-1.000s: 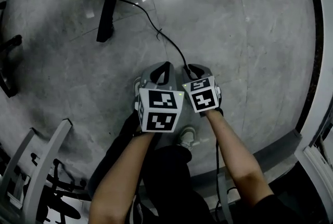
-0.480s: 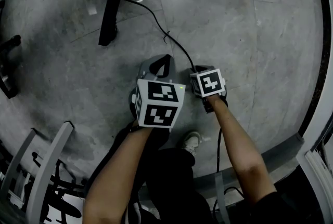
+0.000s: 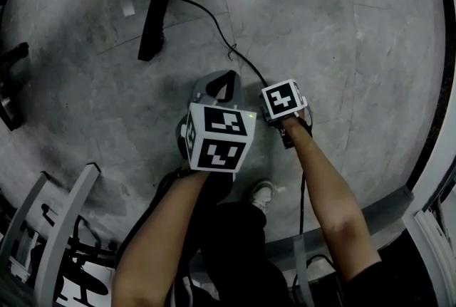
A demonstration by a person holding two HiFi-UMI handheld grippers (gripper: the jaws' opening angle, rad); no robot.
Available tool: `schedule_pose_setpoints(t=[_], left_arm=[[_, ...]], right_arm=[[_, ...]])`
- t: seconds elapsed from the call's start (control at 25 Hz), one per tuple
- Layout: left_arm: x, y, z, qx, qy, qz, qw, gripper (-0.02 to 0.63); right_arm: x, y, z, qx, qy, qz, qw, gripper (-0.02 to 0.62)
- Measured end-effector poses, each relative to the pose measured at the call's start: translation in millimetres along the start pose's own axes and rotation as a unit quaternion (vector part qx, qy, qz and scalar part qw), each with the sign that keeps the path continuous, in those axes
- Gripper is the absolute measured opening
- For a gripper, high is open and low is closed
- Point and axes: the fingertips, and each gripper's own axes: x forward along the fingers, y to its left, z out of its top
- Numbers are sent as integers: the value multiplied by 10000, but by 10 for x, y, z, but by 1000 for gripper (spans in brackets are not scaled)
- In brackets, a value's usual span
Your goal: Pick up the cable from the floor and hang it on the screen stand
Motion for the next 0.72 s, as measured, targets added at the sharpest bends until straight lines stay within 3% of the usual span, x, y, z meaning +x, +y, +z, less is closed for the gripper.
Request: schedule_pose_setpoints(t=[0.2, 0.48, 0.72], left_arm=[[-36, -31, -27, -75, 15, 54, 10000, 2], [-165, -216, -107, -110, -31, 54, 9999, 2], [-293, -273, -178, -492, -66, 227, 9985, 2]], right_arm=[[22, 48, 40, -307, -268, 33, 9992, 41], [-166, 66, -55, -850, -756, -377, 9928, 41], [-515, 89, -93, -1359, -1235, -685, 9806, 41]])
